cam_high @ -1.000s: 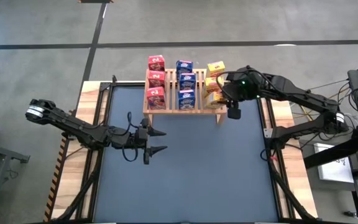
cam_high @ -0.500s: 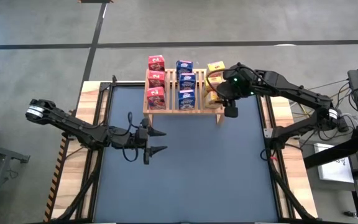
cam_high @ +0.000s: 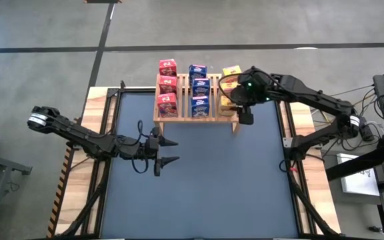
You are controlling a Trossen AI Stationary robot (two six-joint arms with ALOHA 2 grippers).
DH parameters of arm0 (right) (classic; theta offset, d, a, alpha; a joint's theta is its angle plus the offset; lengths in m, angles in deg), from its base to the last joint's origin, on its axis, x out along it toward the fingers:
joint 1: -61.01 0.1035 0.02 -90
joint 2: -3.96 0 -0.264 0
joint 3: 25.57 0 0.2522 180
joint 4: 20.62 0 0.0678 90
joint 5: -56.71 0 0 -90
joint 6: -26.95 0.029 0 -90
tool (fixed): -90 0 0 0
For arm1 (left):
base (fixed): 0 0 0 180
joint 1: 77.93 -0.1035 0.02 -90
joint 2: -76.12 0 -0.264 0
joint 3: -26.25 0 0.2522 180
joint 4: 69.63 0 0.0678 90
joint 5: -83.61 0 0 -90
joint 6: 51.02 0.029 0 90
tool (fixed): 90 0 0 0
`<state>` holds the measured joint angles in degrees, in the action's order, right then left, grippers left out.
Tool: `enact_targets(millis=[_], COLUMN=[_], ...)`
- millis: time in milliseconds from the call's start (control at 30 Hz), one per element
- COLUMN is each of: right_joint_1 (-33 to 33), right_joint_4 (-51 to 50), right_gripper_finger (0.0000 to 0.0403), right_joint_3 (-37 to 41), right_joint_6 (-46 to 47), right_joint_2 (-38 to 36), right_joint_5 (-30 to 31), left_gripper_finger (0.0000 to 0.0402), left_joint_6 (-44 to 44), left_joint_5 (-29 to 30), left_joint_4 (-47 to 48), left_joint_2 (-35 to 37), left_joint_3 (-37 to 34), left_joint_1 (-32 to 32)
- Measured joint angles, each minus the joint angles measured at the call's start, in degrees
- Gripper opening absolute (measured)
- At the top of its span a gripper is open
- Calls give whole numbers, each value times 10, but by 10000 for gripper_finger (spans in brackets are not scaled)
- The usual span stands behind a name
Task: Stack cereal on shelf
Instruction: Put the yellow cereal box aligned with the other yellow cereal boxes on the shelf, then return to Home Position
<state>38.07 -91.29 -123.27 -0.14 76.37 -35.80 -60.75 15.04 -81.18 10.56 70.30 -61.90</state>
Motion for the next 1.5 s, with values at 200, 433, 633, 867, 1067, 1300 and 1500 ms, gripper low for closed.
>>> enact_targets(millis=[200, 433, 633, 867, 1067, 1300, 1500], right_joint_1=[0, 0, 0, 0, 0, 0, 0], right_joint_4=[-1, -25, -47, -28, -8, 57, 101], right_gripper_finger=[209, 210, 210, 210, 210, 207, 199], right_joint_3=[0, 0, 0, -1, -1, 3, 59], right_joint_6=[3, 20, 29, 27, 18, 34, 68], right_joint_2=[-21, -48, -75, -89, -102, -172, -242], right_joint_5=[12, 12, 20, 22, 26, 25, 16], left_gripper_finger=[252, 252, 252, 252, 252, 252, 252], left_joint_6=[0, 0, 0, 0, -4, 11, 52], left_joint_5=[0, 0, 0, 0, 0, 0, 0], left_joint_4=[1, 1, 1, 0, 0, 1, 16], left_joint_2=[0, 0, 0, 0, 1, 23, 64], left_joint_3=[0, 0, 0, 0, 0, 0, 0], left_joint_1=[0, 0, 0, 0, 0, -1, -2])
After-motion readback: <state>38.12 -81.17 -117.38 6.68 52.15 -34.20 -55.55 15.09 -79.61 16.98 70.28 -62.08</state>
